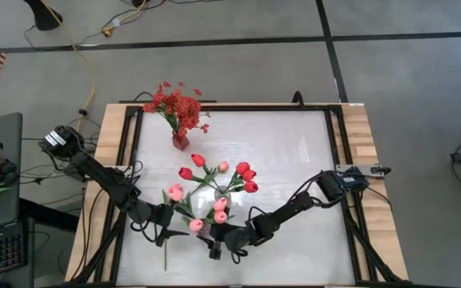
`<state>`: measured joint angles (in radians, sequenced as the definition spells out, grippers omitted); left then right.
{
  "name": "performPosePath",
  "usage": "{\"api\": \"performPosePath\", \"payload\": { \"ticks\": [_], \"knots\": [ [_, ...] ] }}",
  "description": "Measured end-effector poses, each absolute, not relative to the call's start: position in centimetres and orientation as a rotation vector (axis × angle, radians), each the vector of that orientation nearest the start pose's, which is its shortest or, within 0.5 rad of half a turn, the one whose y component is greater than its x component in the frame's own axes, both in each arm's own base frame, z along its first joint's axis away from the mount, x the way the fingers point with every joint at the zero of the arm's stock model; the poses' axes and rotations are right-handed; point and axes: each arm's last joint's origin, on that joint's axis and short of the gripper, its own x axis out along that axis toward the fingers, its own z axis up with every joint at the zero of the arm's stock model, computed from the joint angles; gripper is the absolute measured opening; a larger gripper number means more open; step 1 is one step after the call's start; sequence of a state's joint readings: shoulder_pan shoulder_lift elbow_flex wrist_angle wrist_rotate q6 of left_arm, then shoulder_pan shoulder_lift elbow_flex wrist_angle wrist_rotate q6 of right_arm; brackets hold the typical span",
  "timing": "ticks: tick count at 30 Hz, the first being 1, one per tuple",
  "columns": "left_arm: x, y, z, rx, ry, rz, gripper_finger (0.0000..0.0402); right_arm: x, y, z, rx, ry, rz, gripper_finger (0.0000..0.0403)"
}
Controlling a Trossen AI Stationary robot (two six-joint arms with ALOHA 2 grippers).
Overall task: Sort flowers into vase by color
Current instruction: Put the pink flower into the purple vase
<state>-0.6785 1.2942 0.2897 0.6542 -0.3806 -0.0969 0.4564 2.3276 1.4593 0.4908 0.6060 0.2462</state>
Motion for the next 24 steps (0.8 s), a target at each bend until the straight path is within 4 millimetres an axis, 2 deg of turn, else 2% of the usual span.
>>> {"api": "performPosePath", "payload": {
  "ticks": [9,24],
  "knots": [
    [18.5,-13.0,13.6,0.066,0.349,-0.269,0.0226,44.7,20.1,11.2,0.047,0.314,-0.187,0.0296],
    [18.7,-13.2,13.7,0.064,0.306,-0.274,0.0223,44.8,19.8,11.2,0.036,0.321,-0.191,0.0296]
  ]
}}
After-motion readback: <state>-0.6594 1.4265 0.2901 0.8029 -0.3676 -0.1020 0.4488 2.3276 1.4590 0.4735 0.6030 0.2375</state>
